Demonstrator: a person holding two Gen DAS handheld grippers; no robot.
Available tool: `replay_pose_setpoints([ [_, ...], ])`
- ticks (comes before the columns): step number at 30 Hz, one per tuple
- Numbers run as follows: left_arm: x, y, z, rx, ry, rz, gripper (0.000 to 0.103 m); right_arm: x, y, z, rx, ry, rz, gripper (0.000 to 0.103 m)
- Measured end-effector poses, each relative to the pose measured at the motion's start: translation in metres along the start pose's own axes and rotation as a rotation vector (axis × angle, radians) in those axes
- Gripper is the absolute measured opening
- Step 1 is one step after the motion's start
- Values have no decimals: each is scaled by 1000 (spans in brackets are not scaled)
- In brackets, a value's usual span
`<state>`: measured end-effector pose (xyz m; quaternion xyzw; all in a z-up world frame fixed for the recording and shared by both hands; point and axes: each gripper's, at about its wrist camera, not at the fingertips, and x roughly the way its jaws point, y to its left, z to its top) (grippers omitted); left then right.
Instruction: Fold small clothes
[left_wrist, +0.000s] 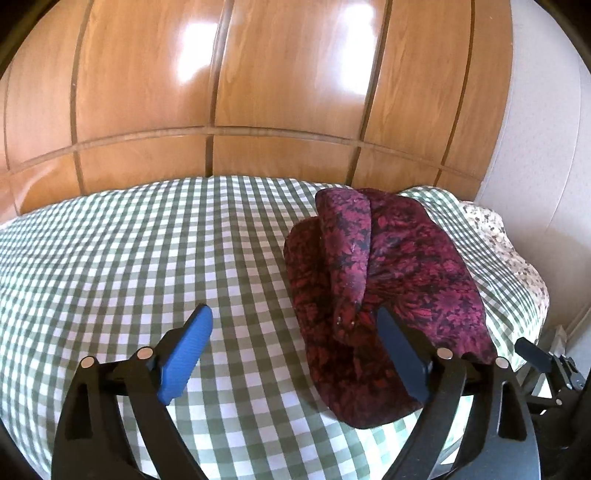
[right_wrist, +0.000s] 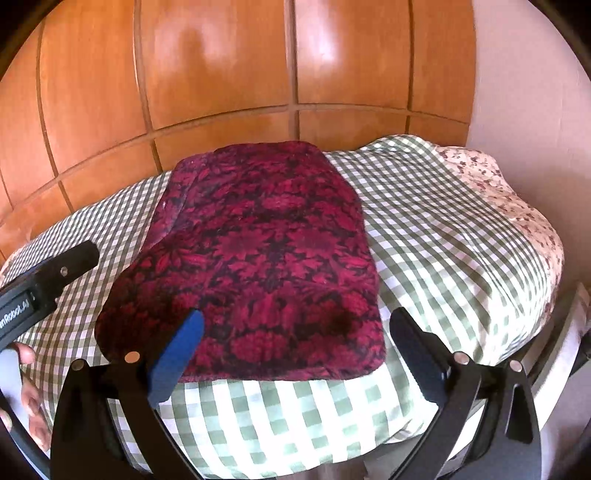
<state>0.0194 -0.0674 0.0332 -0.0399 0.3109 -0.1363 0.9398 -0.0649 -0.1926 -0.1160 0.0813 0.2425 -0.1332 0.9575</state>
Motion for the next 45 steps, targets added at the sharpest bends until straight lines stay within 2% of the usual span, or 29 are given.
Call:
replay_pose_setpoints([
  [8, -10, -2, -11, 8, -8, 30, 91, -14, -1, -1, 0, -38, -44, 101],
  [20, -14, -8, -22, 24, -7, 68, 93, -13, 3, -13, -4, -35, -74, 101],
  [22, -15, -8, -22, 29, -11, 68, 97, -13, 3, -13, -3, -40, -78, 101],
  [28, -18, -9, -23, 35, -16, 77, 99, -16, 4, -12, -14, -67, -93, 101],
  [45, -19, -10, -25, 42, -6, 77, 99, -13, 2, -12, -12, -51, -75, 101],
])
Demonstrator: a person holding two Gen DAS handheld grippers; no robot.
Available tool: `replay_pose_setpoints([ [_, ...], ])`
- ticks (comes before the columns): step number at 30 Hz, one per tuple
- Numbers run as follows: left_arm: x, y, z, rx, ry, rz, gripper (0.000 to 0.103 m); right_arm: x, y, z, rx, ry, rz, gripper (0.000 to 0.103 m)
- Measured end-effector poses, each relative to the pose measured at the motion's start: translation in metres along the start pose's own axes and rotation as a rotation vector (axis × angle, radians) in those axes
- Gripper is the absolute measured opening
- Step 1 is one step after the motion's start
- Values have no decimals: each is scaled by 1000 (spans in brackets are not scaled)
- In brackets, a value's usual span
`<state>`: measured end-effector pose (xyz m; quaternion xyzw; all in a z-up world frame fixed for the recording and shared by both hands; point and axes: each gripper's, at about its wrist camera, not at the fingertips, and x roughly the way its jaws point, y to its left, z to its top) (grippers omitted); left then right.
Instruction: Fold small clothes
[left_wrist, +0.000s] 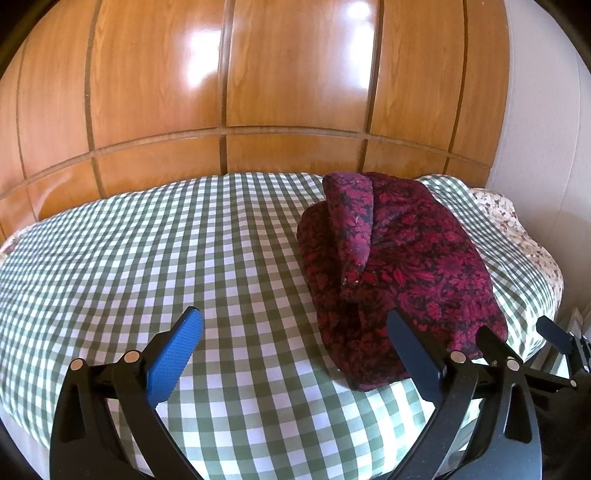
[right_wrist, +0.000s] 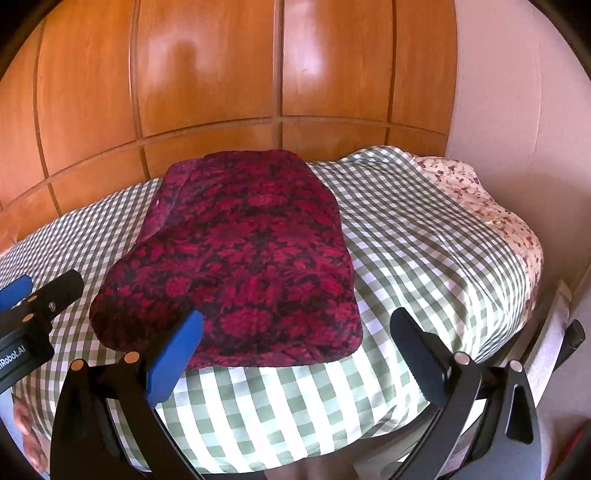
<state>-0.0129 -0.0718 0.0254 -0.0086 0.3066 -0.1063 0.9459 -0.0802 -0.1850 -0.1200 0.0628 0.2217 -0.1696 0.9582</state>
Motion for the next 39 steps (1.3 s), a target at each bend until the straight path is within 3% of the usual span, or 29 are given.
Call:
replay_pose_setpoints([
  [19, -2, -2, 0, 21, -13, 26, 99, 0, 4, 0, 3, 1, 1, 101],
  [39, -5, 1, 3, 31, -15, -2, 99, 0, 6, 0, 4, 2, 8, 101],
])
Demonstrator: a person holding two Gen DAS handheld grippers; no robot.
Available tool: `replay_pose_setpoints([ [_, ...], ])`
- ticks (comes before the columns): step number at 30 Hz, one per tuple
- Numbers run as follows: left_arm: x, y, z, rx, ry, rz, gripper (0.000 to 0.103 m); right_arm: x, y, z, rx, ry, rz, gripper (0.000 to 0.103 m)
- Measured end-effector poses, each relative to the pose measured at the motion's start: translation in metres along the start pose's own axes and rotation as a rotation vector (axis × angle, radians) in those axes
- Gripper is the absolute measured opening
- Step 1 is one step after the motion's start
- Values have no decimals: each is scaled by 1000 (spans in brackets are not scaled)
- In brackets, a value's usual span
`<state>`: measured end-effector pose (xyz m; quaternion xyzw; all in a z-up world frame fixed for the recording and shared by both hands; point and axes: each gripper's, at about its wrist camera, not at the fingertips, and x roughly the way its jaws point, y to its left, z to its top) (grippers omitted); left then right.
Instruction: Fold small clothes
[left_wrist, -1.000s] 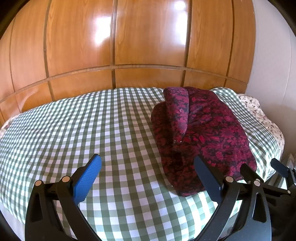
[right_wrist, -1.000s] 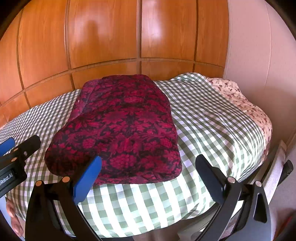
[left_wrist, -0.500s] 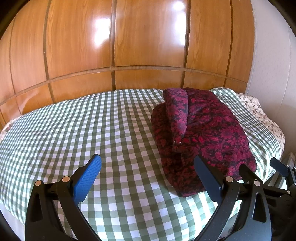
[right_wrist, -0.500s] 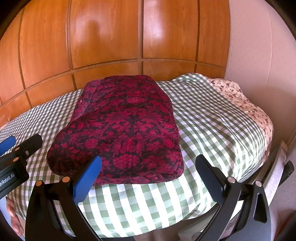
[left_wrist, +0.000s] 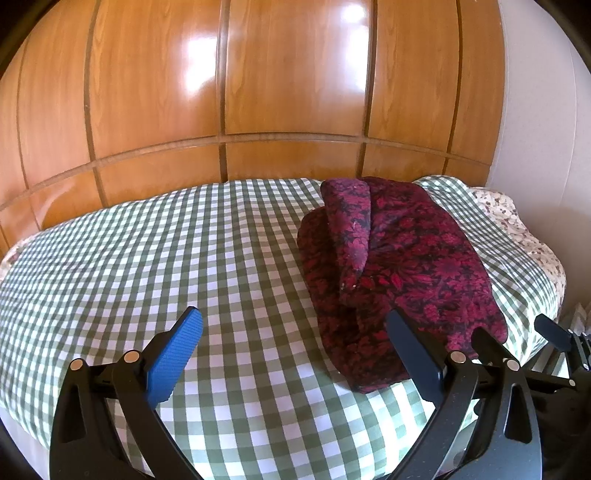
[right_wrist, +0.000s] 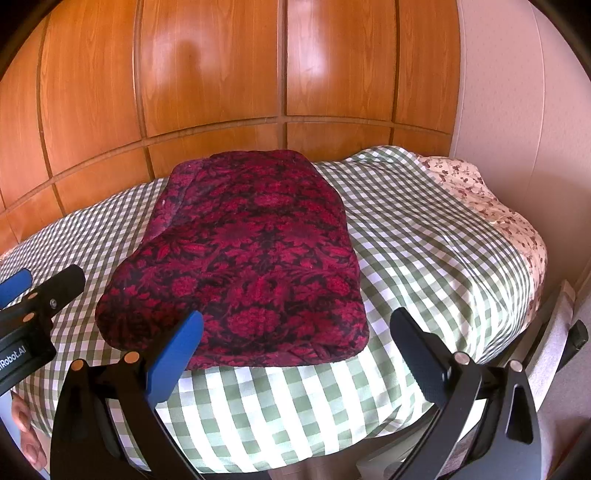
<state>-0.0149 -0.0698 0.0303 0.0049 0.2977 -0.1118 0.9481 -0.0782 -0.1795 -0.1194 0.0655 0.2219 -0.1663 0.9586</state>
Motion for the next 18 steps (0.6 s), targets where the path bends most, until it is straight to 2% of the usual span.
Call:
replay_pose_setpoints([
  [8, -2, -1, -1, 18, -34, -16, 99, 2, 4, -2, -4, 14, 9, 101],
  [12, 5, 3, -2, 5, -5, -28, 99, 1, 2, -1, -1, 9, 18, 101],
  [18, 31, 32, -7, -27, 61, 27, 99, 12, -33, 21, 96, 18, 34, 101],
])
